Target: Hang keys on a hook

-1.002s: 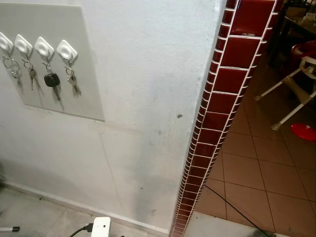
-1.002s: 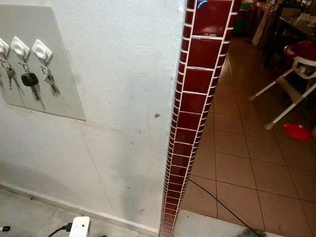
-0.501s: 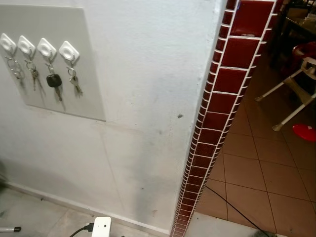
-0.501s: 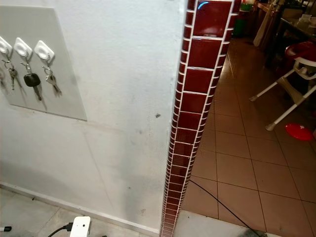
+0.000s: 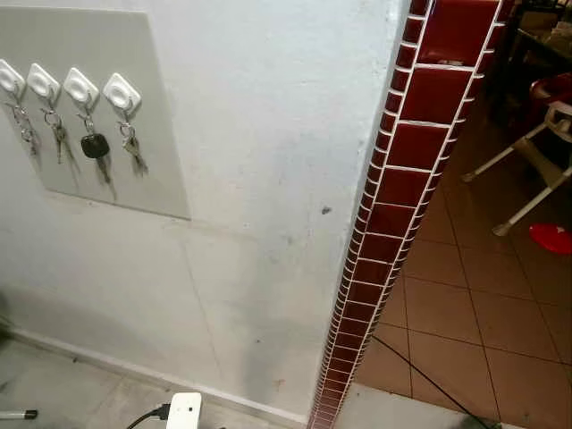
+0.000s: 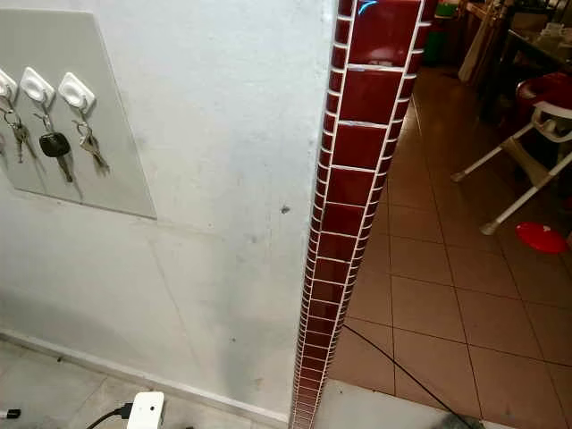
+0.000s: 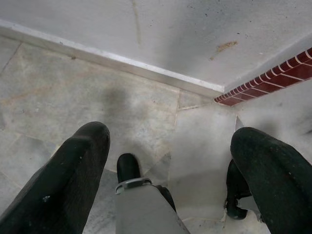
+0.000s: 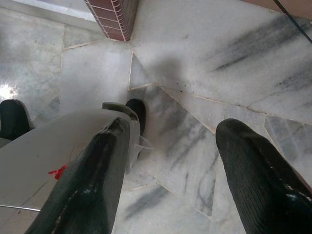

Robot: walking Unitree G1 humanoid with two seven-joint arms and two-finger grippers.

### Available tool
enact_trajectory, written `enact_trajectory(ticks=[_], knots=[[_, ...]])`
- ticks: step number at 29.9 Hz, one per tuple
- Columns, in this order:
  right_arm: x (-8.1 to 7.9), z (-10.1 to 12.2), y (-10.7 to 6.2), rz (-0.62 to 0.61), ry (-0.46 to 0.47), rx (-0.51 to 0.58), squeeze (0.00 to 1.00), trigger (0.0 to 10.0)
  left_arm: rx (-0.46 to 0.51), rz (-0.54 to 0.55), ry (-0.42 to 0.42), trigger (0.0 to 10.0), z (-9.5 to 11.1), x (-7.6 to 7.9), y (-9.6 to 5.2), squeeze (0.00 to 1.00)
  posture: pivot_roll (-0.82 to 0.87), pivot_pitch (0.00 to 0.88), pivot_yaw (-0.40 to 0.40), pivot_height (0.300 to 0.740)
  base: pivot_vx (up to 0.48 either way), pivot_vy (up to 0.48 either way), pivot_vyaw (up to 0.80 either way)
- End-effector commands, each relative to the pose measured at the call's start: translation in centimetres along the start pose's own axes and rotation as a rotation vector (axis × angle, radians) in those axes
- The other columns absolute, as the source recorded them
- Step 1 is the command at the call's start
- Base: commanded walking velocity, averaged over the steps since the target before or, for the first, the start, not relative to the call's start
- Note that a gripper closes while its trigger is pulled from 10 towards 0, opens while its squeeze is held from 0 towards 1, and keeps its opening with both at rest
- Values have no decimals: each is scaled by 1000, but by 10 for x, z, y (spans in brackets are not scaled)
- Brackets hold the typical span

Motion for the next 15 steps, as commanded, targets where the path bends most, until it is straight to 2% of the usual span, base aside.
enact_trajectory(ticks=[1,15], knots=[[-3,-2,0,11,1,-12,0,10000,-9,10,8,10000,-1,-1,0,0,-28,0,-10,740,0,0,0],[-3,-2,0,11,1,-12,0,10000,-9,10,8,10000,-1,-1,0,0,-28,0,-10,740,0,0,0]])
Point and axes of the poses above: a point about 5 cm out from each wrist's last joint towards the gripper, its own y axis pointing out of the wrist towards the gripper, its own z axis along the axis of the wrist's last joint, x = y × z, the point moved 2 cm from there along y, pointing out of the wrist towards the gripper, and after that the axes turned 9 degrees about -y, right-handed, at the moved point
